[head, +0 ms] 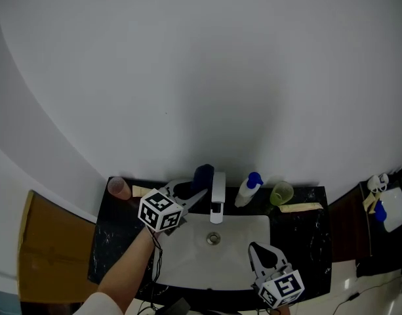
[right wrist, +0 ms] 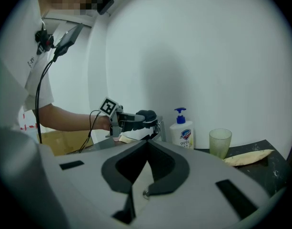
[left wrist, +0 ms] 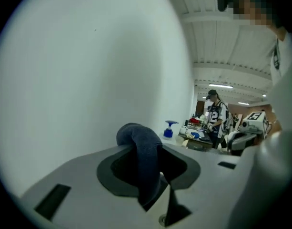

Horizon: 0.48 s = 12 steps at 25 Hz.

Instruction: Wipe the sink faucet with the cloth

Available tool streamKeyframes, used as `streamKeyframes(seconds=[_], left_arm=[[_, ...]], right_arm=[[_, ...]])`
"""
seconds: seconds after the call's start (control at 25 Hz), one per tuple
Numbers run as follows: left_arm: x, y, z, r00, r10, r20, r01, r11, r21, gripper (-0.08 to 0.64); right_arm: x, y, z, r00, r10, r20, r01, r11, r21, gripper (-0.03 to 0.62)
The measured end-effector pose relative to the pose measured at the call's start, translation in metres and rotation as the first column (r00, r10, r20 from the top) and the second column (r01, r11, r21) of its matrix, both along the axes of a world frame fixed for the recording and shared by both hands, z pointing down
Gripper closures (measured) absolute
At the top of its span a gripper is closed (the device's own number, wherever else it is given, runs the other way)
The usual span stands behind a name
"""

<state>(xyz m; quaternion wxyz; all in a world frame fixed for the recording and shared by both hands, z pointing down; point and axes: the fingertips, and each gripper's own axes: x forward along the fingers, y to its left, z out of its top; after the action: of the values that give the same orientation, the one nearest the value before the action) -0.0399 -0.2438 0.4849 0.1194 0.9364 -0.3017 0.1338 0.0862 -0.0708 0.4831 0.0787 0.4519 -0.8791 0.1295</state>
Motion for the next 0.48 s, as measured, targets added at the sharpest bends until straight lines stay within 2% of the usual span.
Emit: streamKeyframes(seconds=[0.12,0.24,0.32,0.4,0.48], left_arm=[[-0.013,0.001,0.062,0.995,-0.038,0.093,0.049,0.991,-0.124,0.44],[-0.01,0.006,0.116,0.982,-0.007,0.191,0.047,0.976,-0.21,0.44],[0.001,0.007,0.125,0.972,0.041,0.233,0.002,0.983,-0.181,0.44],[0.007,0.004,0.118,0.956,0.08,0.281,-0.054,0.993,-0.101,0.44],[0.005,0.001,0.094,0.958,0.103,0.267,-0.102,0.995,-0.017,0.44]], right_arm=[[0.003,0.002,0.004,1.0,0.004,-0.002,-0.004,1.0,-0.008,0.586],[0.005,0.006,0.01,1.0,0.006,-0.007,-0.006,1.0,-0.021,0.586],[0.004,0.006,0.009,1.0,0.007,-0.012,-0.007,1.0,-0.023,0.586],[0.004,0.006,0.008,1.0,0.011,-0.013,-0.012,1.0,-0.02,0.586],[0.006,0.006,0.008,1.0,0.017,-0.013,-0.017,1.0,-0.02,0.586]])
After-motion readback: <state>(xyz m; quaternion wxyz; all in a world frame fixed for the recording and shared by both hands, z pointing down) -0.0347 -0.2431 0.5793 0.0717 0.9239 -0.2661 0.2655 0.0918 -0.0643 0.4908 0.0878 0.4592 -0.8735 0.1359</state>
